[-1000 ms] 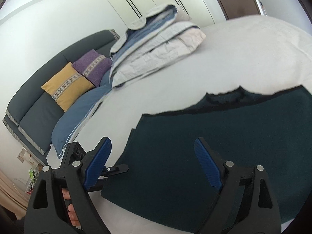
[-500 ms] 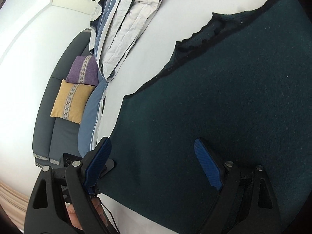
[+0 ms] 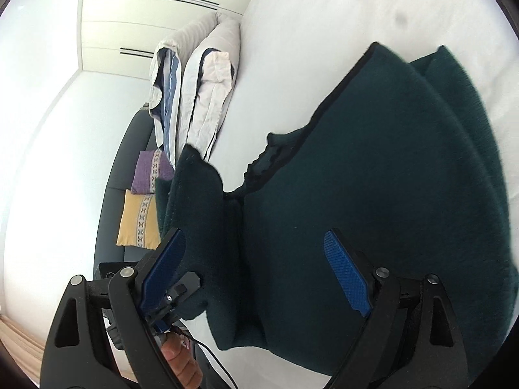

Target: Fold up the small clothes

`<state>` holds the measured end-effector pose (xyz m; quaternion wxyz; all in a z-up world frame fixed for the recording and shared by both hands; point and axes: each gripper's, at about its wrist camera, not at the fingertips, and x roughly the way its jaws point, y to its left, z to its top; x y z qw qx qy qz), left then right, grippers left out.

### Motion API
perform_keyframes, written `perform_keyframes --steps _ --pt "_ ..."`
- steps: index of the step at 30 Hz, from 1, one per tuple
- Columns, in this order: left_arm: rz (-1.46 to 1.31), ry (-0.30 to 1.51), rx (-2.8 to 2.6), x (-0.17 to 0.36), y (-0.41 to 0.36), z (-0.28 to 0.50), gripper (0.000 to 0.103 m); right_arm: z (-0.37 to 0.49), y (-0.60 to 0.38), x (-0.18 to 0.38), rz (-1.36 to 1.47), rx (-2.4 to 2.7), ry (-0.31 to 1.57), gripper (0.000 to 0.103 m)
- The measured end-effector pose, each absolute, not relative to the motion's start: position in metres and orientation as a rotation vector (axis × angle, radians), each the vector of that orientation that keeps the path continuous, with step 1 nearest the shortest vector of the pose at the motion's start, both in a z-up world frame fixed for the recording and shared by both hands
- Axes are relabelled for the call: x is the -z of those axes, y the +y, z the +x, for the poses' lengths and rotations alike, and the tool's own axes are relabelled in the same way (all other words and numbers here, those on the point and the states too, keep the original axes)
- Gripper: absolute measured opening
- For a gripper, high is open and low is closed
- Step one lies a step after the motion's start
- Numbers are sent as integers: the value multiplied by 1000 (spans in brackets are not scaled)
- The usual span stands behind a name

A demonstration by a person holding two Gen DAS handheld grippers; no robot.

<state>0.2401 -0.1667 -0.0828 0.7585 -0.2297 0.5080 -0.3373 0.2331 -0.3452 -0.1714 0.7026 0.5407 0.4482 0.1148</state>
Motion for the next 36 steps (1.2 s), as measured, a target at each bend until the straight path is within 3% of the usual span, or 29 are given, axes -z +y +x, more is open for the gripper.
perform_keyframes --steps 3,5,7,10,16,29,31,34,36 --pt "-464 1184 712 115 -196 242 20 223 -364 182 1251 -243 993 87" --pt "-499 1163 734 114 -194 236 30 220 -367 186 1260 -264 991 87" --pt "-541 1127 779 98 -185 228 58 222 -368 186 1241 -275 997 87" --pt "-568 1051 836 70 -171 215 72 230 -364 187 1241 -273 1012 87" --pt "-629 1011 893 61 -144 193 73 239 -342 185 1210 -295 1067 87" --pt "-673 1046 761 104 -83 161 73 295 -303 192 1017 -293 1315 84" --pt "-676 1048 764 108 -81 159 73 302 -301 191 980 -290 1335 80" --pt "-676 1049 760 110 -80 155 73 301 -306 192 939 -273 1363 56" --pt "-682 1049 759 110 -79 153 73 297 -311 195 928 -267 1373 24"
